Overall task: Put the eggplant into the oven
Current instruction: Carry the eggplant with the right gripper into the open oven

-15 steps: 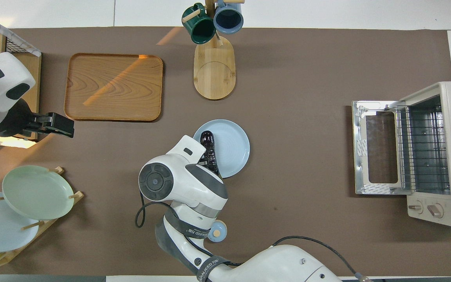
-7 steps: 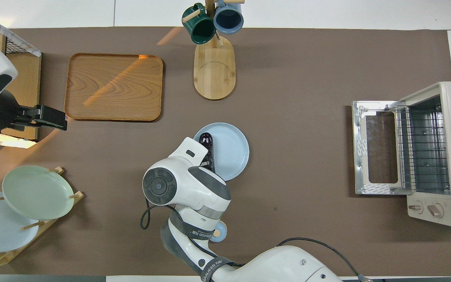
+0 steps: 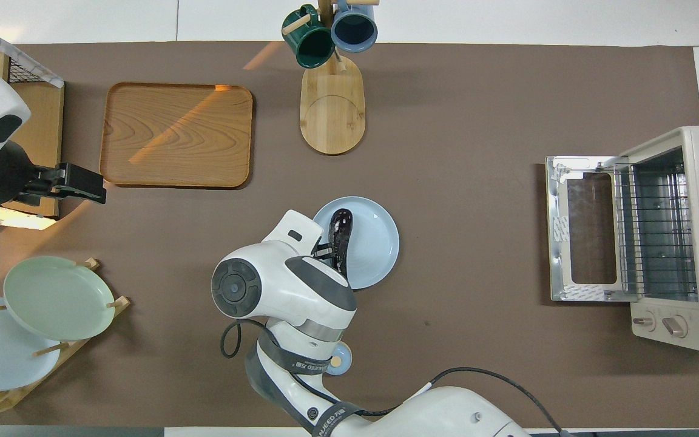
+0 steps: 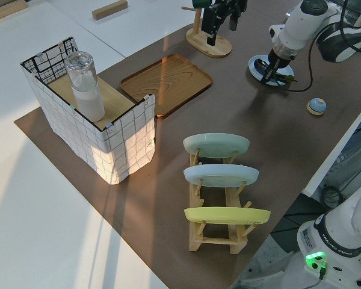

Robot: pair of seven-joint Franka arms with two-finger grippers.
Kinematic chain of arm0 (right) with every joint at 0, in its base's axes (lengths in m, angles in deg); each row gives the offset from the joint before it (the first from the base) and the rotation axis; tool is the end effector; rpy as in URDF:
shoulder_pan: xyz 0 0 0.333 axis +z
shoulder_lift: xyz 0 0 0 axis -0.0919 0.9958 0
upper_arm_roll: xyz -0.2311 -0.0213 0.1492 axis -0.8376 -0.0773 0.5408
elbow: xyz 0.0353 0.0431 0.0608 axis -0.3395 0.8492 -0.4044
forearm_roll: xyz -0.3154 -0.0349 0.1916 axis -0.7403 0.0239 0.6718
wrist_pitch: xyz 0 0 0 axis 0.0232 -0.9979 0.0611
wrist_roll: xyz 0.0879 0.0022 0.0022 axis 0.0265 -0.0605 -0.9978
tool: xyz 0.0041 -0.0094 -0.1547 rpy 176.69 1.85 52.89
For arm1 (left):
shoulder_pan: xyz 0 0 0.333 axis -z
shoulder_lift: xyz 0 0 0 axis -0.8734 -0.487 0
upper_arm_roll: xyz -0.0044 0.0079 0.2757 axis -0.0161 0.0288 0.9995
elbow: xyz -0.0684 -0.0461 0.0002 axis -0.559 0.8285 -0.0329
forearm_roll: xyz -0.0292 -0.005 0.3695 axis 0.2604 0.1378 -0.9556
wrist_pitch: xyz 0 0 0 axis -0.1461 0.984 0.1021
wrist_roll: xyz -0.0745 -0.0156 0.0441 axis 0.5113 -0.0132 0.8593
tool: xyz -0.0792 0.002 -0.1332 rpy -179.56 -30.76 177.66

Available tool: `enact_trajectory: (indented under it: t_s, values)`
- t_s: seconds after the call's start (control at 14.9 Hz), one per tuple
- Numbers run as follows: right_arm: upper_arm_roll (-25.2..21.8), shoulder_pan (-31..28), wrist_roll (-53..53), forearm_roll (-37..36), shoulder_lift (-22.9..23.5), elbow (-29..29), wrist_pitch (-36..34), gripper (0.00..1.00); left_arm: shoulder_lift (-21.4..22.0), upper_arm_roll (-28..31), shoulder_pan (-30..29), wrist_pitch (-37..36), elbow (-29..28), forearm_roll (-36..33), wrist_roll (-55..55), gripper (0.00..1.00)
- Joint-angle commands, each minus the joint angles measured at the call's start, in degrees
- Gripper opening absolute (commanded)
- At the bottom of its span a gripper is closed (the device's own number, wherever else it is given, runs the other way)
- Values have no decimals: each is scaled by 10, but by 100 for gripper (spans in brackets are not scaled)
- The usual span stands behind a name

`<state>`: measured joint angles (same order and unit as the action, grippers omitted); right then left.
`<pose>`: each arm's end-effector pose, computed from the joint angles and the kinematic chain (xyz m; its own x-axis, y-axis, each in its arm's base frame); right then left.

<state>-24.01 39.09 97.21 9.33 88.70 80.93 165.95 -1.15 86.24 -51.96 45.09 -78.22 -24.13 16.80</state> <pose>0.4455 0.4631 0.2389 0.9663 0.2324 0.1107 0.2045 -0.9543 0.2182 0.5193 -0.0779 0.5032 0.9967 -0.0553 -0.0592 -0.0529 -0.9978 0.0399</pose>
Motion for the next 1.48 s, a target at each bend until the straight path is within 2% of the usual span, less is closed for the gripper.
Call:
enact_trajectory:
  t_s: [0.0, 0.2, 0.4, 0.54, 0.74, 1.07, 1.41]
  values:
    - [5, -2, -31, -20, -5, -17, -73, 0, 0, -26, -29, -11, 2, 8, 10, 100]
    - [5, -11, -60, -37, -39, 7, -133, 0, 1, -26, -28, -11, 1, 8, 9, 100]
    - [4, -36, -62, -38, -77, 47, -146, 0, 2, -26, -26, -12, 0, 6, 6, 100]
    - [4, -60, -82, -38, -126, 98, -147, 0, 3, -26, -25, -13, -4, 4, 6, 100]
    - [5, -143, -157, -38, -227, 216, -125, 0, 6, -26, -28, -14, -13, 4, 4, 100]
    - [5, -262, -268, -37, -318, 315, -103, 0, 8, -26, -32, -16, -14, 2, 0, 100]
    - [5, -356, -361, -37, -326, 323, -102, 0, 7, -33, -43, -16, -11, -1, -1, 100]
